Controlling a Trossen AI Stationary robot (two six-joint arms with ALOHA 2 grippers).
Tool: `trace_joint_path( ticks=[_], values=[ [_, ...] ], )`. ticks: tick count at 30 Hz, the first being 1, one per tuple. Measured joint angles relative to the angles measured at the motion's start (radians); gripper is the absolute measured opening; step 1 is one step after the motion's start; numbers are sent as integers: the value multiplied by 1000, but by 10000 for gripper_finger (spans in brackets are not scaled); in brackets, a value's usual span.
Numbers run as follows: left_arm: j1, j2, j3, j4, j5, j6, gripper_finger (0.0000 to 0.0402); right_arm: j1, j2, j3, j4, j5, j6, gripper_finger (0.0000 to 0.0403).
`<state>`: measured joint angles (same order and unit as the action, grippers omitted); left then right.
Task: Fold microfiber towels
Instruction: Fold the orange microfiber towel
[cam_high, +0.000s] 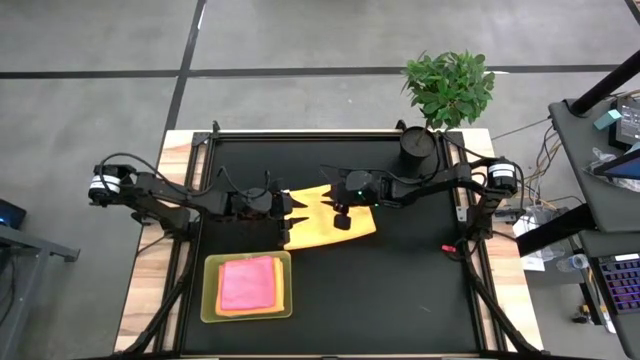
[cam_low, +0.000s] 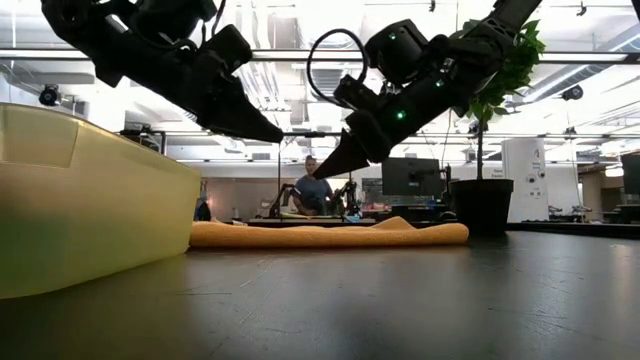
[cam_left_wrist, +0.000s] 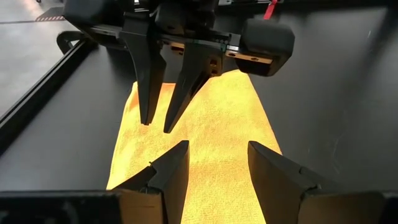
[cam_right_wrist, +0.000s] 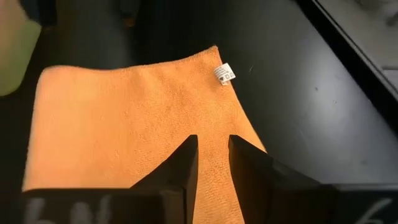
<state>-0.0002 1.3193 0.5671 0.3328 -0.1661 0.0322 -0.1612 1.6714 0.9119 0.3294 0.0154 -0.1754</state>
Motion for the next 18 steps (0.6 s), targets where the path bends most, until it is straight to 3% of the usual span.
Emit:
trace_joint_path(
  ticks=[9,18],
  values=[
    [0,0,-1,0,0,1,148,0,0,15,-91,8,153,125],
    [0,0,-1,0,0,1,148,-23,0,144,-457,12,384,188]
  ],
)
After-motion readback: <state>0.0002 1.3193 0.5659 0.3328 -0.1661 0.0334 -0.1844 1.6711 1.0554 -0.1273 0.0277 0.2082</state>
